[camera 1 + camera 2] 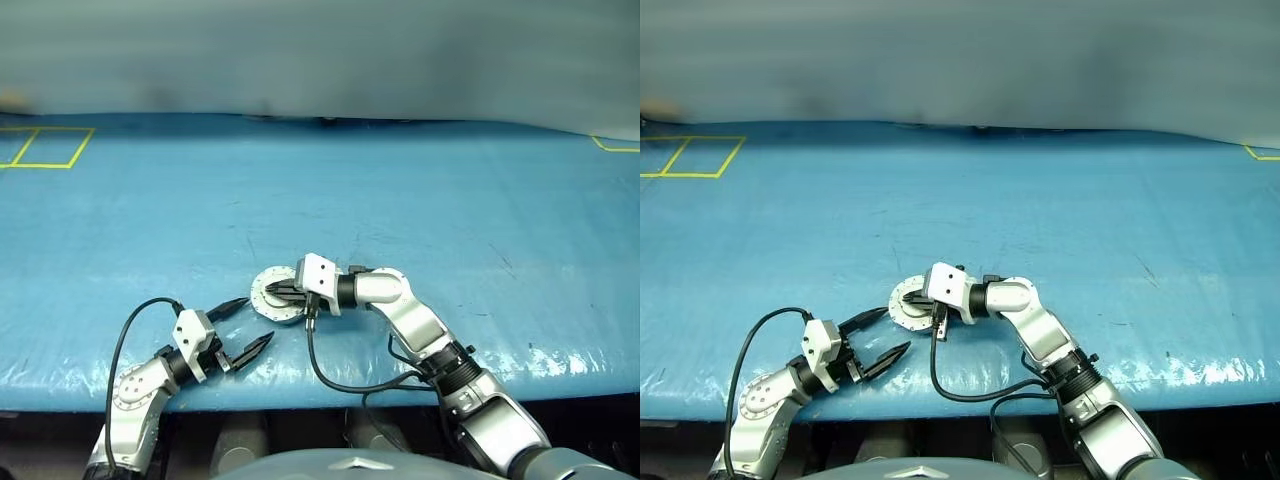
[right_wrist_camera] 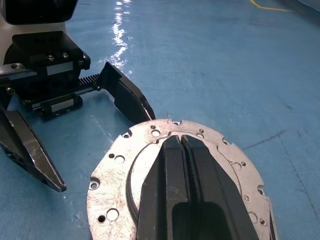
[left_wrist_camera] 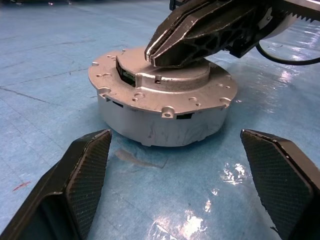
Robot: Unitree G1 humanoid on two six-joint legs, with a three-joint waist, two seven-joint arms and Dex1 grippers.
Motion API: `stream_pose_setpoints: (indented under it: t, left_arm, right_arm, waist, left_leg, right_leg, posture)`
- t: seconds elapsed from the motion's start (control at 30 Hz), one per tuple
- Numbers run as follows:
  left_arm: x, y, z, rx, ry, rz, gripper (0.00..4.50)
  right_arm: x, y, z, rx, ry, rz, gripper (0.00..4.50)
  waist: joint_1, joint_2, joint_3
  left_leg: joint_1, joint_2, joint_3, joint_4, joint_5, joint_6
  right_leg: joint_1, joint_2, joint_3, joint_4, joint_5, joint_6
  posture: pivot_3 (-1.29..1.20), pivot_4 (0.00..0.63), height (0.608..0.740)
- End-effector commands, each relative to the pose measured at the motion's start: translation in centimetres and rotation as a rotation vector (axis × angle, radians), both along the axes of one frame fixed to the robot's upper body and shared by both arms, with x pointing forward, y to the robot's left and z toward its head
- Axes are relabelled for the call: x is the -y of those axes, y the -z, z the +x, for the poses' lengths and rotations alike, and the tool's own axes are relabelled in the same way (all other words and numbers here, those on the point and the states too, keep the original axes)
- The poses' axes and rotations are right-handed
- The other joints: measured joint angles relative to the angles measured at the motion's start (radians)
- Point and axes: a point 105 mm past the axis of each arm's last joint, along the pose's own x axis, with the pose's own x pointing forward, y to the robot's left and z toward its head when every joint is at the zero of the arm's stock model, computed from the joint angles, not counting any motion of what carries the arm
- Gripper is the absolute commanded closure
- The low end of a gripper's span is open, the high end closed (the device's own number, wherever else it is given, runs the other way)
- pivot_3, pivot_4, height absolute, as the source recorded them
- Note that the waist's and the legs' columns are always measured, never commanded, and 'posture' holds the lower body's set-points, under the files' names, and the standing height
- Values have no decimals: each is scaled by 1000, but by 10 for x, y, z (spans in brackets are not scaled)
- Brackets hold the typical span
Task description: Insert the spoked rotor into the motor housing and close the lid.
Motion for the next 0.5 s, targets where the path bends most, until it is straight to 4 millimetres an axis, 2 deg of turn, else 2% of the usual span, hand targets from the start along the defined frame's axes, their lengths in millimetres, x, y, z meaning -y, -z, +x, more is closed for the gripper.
stream_pose_setpoints:
  t: [0.03,0.1,0.17,0.2,0.27,0.5]
  left_arm:
    - [1,-7,1,29,3,-11,111]
    - [1,-7,1,28,3,-10,111]
    - [2,-7,1,29,3,-10,111]
    - [2,-7,1,29,4,-10,111]
    - [2,-7,1,30,5,-11,111]
    - [3,-7,1,28,9,-11,111]
  right_arm:
    - [8,7,-1,-99,74,69,4459]
    - [7,-4,3,-101,108,145,4459]
    - [8,-7,5,-97,124,163,4459]
    - [7,-8,3,-94,119,170,4087]
    - [7,-10,0,-87,112,183,3617]
    - [0,-16,-8,-40,82,191,1231]
  waist:
    - [2,0,-1]
    - [1,0,-1]
    - [0,0,0]
    - [0,0,0]
    - [1,0,0]
    - [1,0,0]
  left_leg:
    - [0,0,0,0,0,0]
    - [0,0,0,0,0,0]
    - [0,0,0,0,0,0]
    - [-1,0,0,0,0,0]
    - [-1,0,0,0,0,0]
    - [-1,0,0,-1,0,0]
  right_leg:
    - [0,0,0,0,0,0]
    - [0,0,0,0,0,0]
    - [-1,0,0,0,0,0]
    - [-1,0,0,0,0,0]
    - [-1,0,0,0,0,0]
    - [-2,0,0,0,0,-1]
  posture:
    - [0,150,740]
    - [0,150,740]
    - [0,150,740]
    - [0,150,740]
    - [0,150,740]
    - [0,150,740]
